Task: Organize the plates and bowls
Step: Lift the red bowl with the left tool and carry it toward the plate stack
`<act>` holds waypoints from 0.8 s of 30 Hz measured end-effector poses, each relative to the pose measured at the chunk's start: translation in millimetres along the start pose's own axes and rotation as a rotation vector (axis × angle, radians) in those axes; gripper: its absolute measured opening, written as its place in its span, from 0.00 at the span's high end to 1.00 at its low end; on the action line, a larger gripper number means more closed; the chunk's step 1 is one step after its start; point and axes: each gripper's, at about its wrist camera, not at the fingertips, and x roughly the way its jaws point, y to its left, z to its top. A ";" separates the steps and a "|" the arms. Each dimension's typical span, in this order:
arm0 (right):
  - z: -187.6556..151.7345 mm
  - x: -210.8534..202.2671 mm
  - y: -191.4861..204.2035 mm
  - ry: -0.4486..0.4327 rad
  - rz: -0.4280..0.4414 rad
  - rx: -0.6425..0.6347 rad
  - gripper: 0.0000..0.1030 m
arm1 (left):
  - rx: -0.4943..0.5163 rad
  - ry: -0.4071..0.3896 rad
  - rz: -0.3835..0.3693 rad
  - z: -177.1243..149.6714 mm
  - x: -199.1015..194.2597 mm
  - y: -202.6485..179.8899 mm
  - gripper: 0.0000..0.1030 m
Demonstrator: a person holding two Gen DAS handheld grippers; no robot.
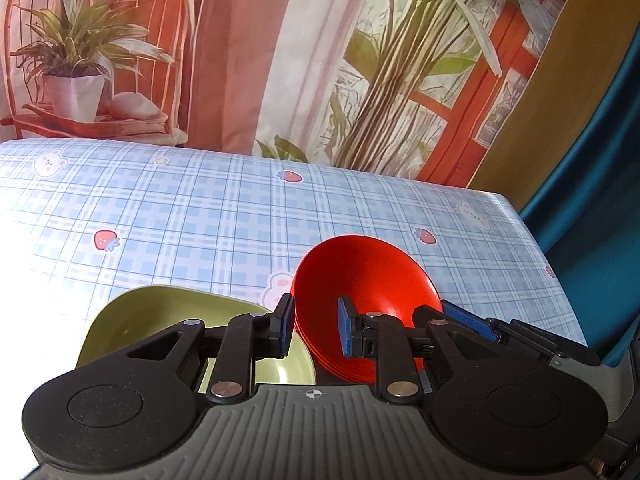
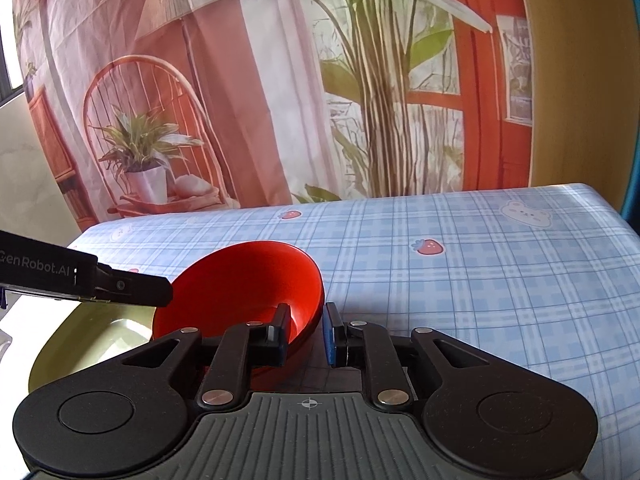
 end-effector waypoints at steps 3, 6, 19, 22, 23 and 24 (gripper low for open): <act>-1.0 0.1 -2.4 0.008 0.009 0.028 0.82 | -0.016 0.021 -0.006 9.2 9.5 6.5 0.76; -2.6 1.2 -5.1 0.024 0.022 0.066 0.78 | -0.031 0.064 0.007 17.8 23.7 14.4 0.76; -7.5 6.0 -8.3 0.059 0.080 0.165 0.73 | -0.084 0.160 -0.047 21.6 58.3 24.7 0.74; -7.7 5.5 -9.4 0.059 0.083 0.170 0.74 | -0.075 0.160 -0.061 18.7 60.2 21.2 0.74; -7.6 5.5 -9.4 0.059 0.083 0.169 0.74 | -0.069 0.157 -0.068 17.8 60.2 19.1 0.74; -7.6 5.4 -9.4 0.058 0.082 0.169 0.75 | -0.063 0.157 -0.074 17.2 60.1 17.3 0.74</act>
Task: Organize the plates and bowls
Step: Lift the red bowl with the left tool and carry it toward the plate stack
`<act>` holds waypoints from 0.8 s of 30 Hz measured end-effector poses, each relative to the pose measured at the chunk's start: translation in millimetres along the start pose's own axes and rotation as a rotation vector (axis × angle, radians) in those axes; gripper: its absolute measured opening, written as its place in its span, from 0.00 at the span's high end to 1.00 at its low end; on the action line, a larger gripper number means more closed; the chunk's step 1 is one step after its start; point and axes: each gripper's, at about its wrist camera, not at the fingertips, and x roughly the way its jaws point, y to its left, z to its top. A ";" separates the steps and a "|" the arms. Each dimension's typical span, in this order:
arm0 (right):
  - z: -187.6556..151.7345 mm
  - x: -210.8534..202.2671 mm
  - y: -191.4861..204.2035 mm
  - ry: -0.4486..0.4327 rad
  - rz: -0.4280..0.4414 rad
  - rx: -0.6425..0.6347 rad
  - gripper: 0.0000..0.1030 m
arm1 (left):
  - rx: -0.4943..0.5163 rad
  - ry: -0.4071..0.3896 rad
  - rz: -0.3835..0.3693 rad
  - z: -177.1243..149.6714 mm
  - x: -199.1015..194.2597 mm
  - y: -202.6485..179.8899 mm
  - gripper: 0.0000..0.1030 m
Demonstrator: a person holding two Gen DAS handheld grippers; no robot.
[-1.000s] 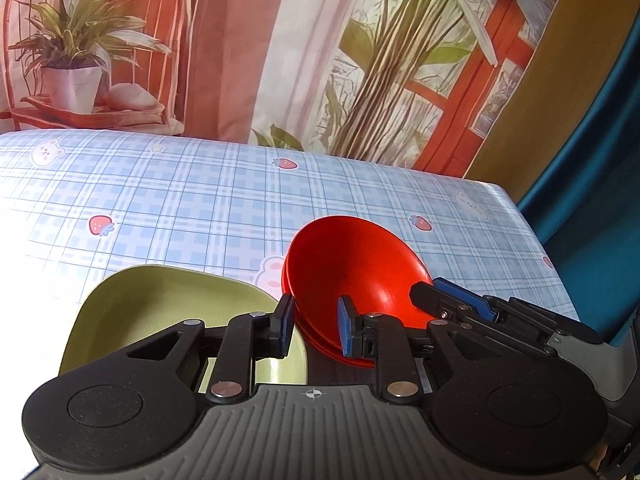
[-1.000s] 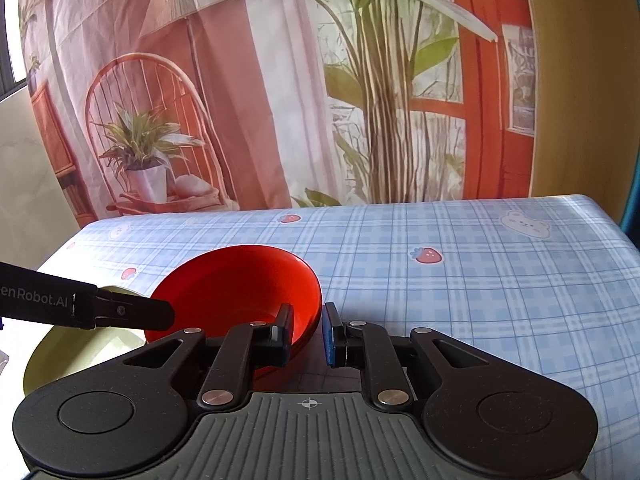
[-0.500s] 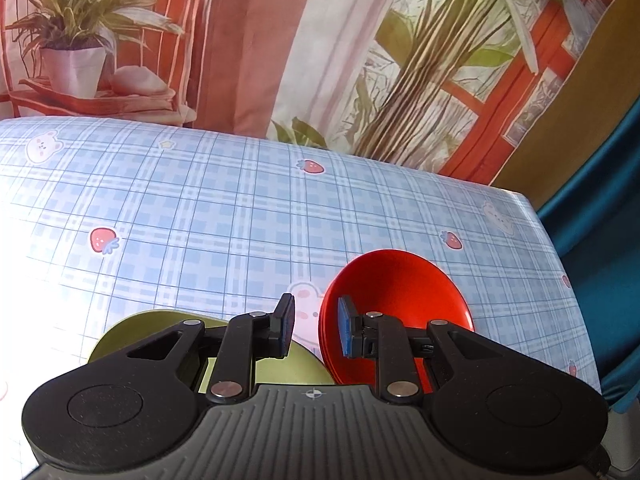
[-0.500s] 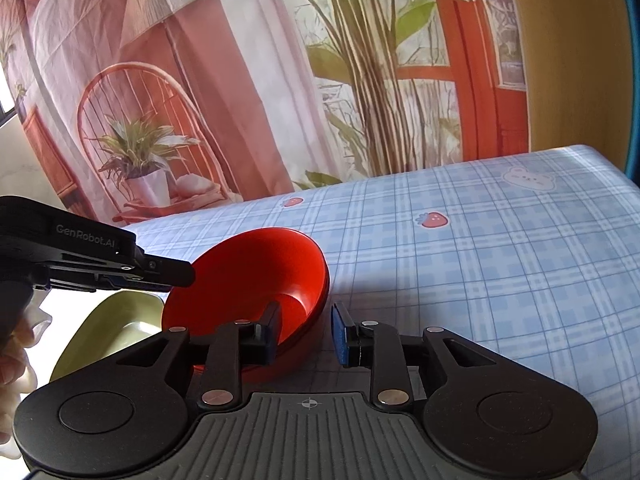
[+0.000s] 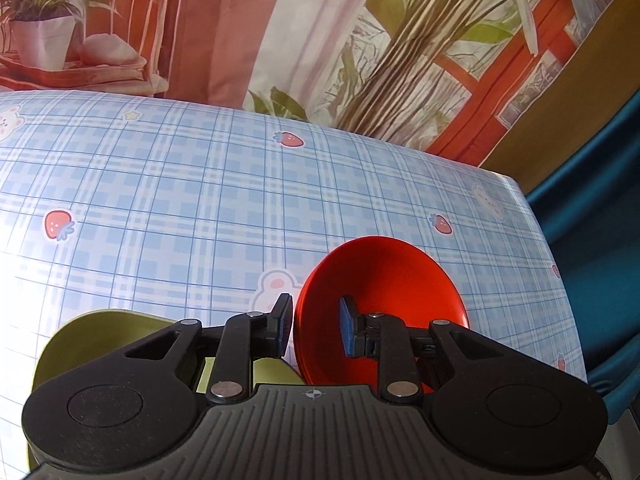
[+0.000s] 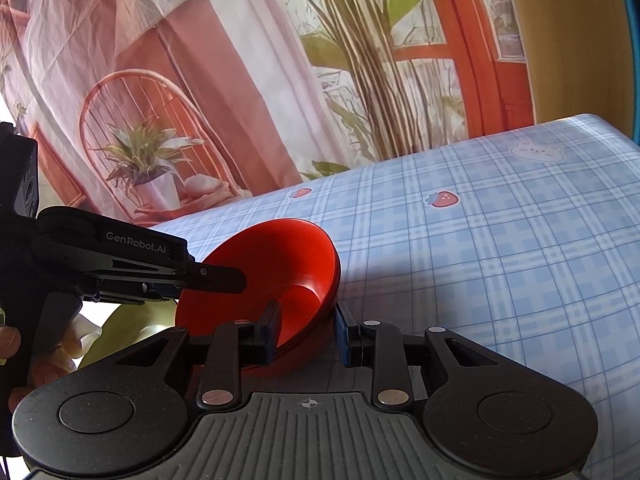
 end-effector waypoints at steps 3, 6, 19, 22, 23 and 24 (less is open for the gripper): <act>0.1 -1.2 -1.0 -0.001 -0.003 0.002 0.76 | 0.011 -0.005 0.011 -1.2 0.2 -4.4 0.75; 0.3 -3.7 -3.4 -0.006 -0.009 0.012 0.77 | 0.014 -0.004 0.000 -1.7 -0.9 -6.8 0.75; 14.9 -36.8 -0.7 -0.073 -0.043 0.017 0.79 | 0.067 -0.064 -0.054 -5.3 -34.2 -29.3 0.75; 18.8 -41.9 12.2 -0.080 -0.036 -0.008 0.79 | 0.080 -0.093 -0.035 -7.1 -50.7 -29.1 0.75; 19.5 -43.0 17.4 -0.081 -0.034 -0.018 0.79 | 0.082 -0.103 -0.028 -7.5 -57.0 -27.9 0.75; 20.0 -43.8 22.7 -0.081 -0.030 -0.028 0.79 | 0.083 -0.112 -0.022 -8.2 -62.3 -25.6 0.75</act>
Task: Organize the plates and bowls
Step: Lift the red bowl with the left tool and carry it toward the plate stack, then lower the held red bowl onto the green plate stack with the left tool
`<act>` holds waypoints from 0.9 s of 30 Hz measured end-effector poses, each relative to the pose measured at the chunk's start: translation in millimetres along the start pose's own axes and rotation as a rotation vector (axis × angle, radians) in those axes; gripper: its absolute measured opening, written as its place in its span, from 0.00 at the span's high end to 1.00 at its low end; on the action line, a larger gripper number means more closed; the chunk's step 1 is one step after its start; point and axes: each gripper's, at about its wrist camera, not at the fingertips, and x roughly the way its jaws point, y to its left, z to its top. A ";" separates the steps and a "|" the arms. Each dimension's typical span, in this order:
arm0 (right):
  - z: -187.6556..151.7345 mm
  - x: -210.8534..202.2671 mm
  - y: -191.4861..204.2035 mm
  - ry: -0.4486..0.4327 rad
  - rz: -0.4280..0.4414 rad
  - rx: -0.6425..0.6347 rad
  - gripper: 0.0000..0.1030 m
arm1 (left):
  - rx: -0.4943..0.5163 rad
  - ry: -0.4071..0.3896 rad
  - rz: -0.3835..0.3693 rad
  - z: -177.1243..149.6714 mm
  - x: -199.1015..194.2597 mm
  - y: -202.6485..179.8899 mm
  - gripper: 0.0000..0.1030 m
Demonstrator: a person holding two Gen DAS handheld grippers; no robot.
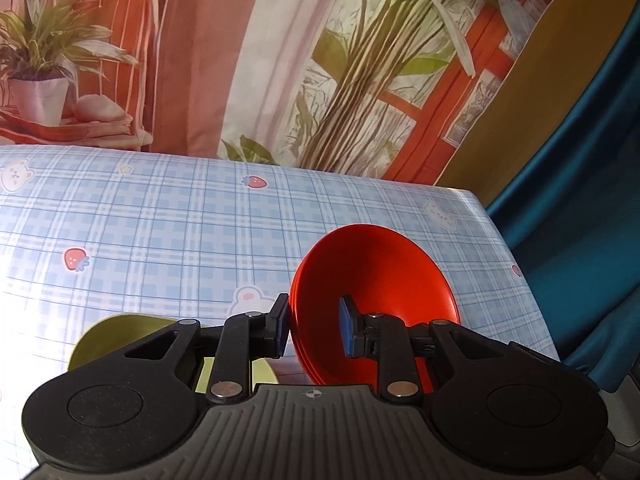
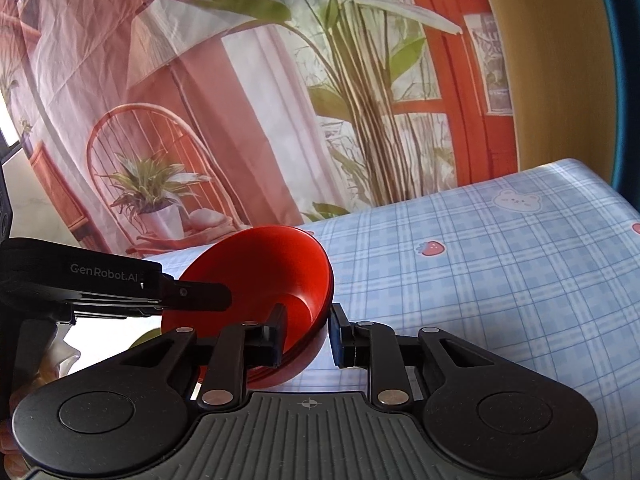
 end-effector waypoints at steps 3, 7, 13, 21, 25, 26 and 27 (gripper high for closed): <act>1.9 -1.6 16.7 0.002 0.014 -0.024 0.79 | 0.000 -0.018 0.015 -2.4 -16.1 8.2 0.75; 1.5 -0.7 41.5 0.009 0.030 -0.060 0.79 | -0.014 -0.033 0.033 -9.2 -34.8 25.2 0.75; -5.5 5.5 77.5 0.036 0.048 -0.114 0.79 | -0.038 -0.048 0.058 -20.8 -55.5 50.3 0.75; -21.4 17.0 110.0 0.086 0.049 -0.174 0.79 | -0.071 -0.040 0.068 -38.9 -66.0 78.3 0.75; -29.5 23.3 118.9 0.108 0.046 -0.197 0.79 | -0.079 -0.028 0.069 -45.4 -64.9 86.1 0.75; -30.9 25.1 119.8 0.114 0.044 -0.200 0.79 | -0.080 -0.025 0.070 -47.1 -64.0 87.4 0.75; -32.1 26.6 120.7 0.119 0.043 -0.202 0.79 | -0.080 -0.023 0.071 -48.8 -63.6 88.8 0.75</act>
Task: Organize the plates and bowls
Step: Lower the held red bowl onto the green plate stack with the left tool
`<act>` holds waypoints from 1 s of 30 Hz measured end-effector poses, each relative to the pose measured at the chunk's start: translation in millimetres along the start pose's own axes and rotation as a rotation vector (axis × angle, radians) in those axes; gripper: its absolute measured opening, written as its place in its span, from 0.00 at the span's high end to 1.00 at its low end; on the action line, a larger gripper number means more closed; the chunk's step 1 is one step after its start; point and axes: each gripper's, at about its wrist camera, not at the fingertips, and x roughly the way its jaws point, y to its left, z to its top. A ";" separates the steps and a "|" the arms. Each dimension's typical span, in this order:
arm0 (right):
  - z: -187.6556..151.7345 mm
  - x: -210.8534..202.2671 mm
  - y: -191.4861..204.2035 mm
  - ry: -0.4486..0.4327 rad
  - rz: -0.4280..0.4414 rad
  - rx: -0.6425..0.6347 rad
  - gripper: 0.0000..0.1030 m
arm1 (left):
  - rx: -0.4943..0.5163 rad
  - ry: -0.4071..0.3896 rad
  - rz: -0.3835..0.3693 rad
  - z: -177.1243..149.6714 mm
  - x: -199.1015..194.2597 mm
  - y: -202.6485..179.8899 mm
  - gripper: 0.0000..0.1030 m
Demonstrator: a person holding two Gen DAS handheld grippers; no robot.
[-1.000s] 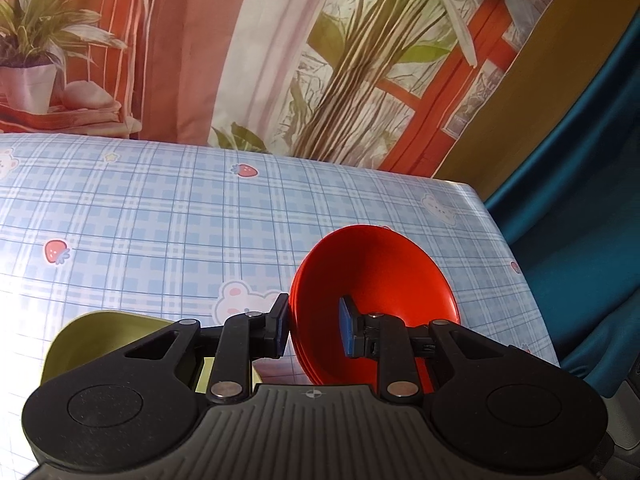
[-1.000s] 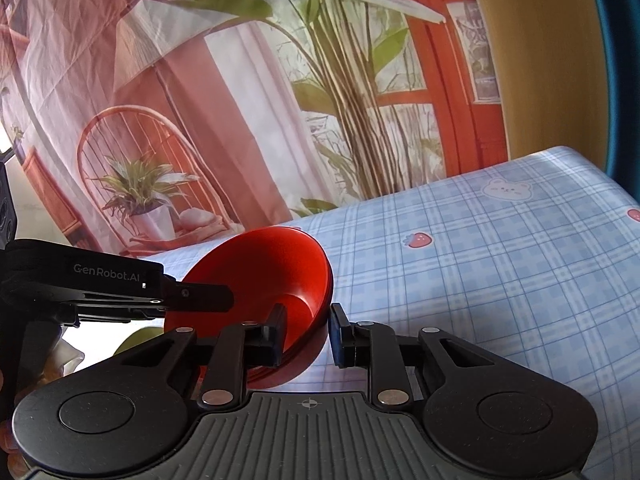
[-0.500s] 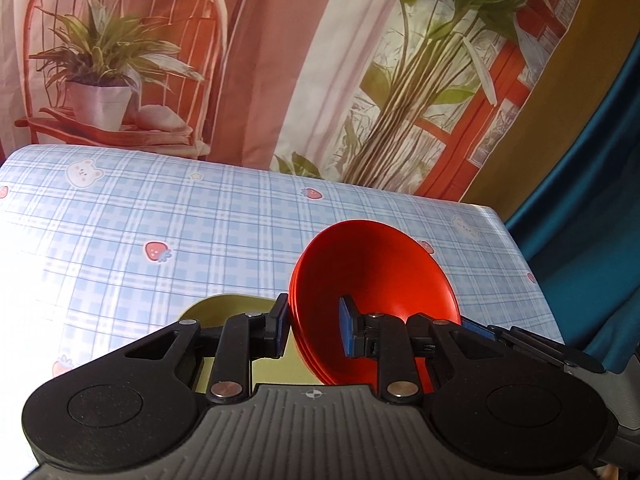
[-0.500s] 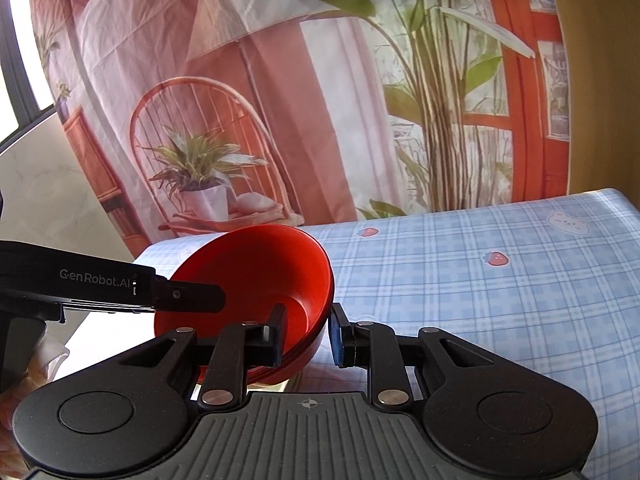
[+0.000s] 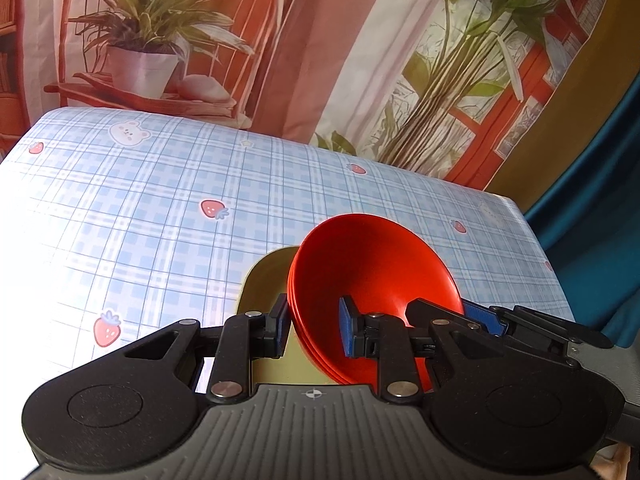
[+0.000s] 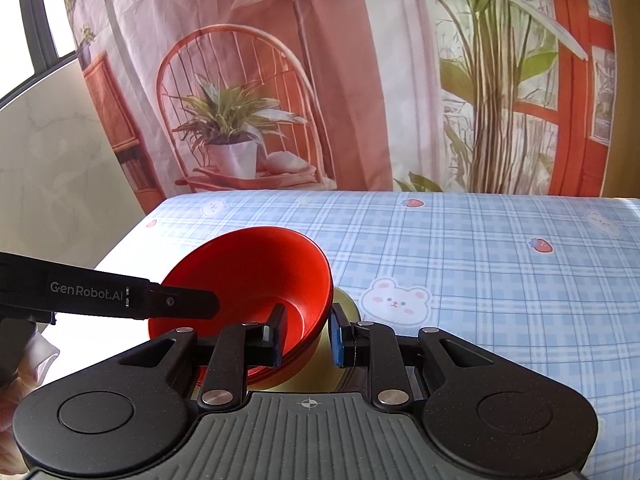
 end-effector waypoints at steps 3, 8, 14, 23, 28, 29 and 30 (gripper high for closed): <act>-2.5 3.9 3.2 0.012 -0.004 -0.009 0.79 | 0.001 0.003 0.002 -3.4 1.2 3.1 0.75; -5.1 7.4 5.9 0.025 -0.006 -0.017 0.79 | 0.006 0.011 0.007 -9.3 3.1 6.1 0.75; -8.3 10.5 6.5 0.039 -0.003 -0.021 0.79 | 0.013 0.024 0.017 -14.7 5.1 8.0 0.75; -12.9 14.2 9.1 0.055 0.002 -0.030 0.80 | 0.034 0.035 0.044 -23.3 6.2 8.7 0.75; -16.0 15.6 11.8 0.064 0.001 -0.041 0.80 | 0.058 0.033 0.065 -29.0 7.7 7.3 0.75; -16.3 16.1 12.2 0.065 -0.001 -0.044 0.80 | 0.061 0.028 0.066 -29.5 7.3 6.8 0.75; -16.4 16.3 12.2 0.065 -0.003 -0.046 0.80 | 0.067 0.025 0.070 -29.9 7.0 6.1 0.75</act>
